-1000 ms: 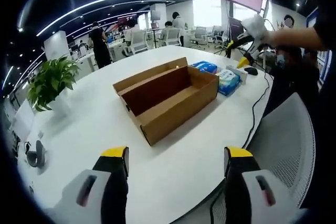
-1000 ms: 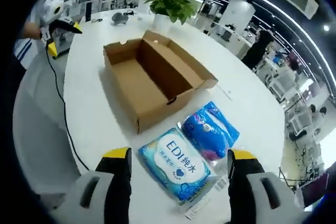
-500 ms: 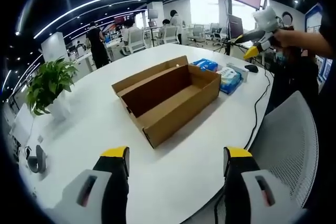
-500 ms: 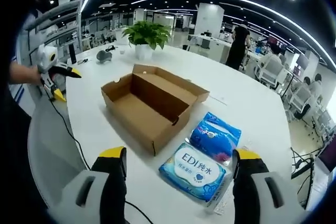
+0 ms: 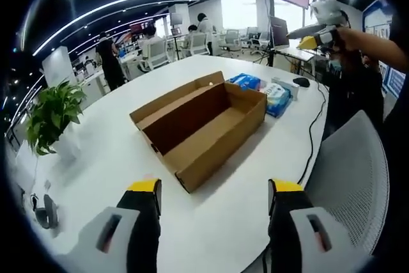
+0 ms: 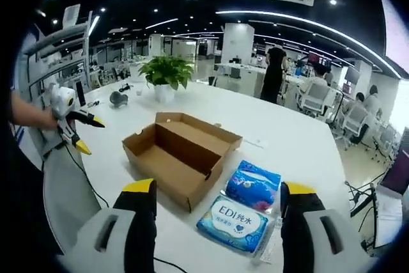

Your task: Operate the shoe box by opening the lid, removing the specified soft item, and placing it in the target area until the item is outside and the box remains undamaged.

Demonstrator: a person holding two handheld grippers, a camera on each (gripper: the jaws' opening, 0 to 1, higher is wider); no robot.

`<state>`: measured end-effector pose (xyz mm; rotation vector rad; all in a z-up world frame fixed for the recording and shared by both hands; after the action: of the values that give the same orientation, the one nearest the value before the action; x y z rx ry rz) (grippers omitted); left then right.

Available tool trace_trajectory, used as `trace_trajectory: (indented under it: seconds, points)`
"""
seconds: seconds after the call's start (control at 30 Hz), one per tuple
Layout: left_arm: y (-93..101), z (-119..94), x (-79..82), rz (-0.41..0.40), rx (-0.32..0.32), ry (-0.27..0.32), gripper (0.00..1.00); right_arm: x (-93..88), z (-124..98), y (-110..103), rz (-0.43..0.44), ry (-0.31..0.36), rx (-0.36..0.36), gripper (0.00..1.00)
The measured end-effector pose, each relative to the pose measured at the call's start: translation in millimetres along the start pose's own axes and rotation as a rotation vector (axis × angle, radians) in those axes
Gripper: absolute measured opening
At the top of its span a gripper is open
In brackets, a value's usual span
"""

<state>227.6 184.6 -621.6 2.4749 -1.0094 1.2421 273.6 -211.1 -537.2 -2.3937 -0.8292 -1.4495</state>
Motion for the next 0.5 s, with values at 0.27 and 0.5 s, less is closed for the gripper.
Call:
trace_trajectory:
  seconds: [0.27, 0.5]
  points:
    - [-11.6, 20.1, 12.3, 0.175, -0.031, -0.023, 0.56, -3.6, -12.3, -7.3, 0.131, 0.097, -0.032, 0.80]
    - [-18.4, 44.9, 23.5, 0.216, -0.071, -0.070, 0.51, -3.6, -14.5, -12.7, 0.192, 0.103, -0.019, 0.66]
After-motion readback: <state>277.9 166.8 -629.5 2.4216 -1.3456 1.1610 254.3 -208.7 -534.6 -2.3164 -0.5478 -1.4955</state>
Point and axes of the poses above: the point that each gripper's makers call its tool centre point, and the gripper's own axes: z roughly forward along the fingers, y roughly to its right, x roughly out of its top, the point moved 7 cm from there along -z, roughly backward along the fingers, and after that the axes turned 2 degrees about x, right-handed, at the moved point
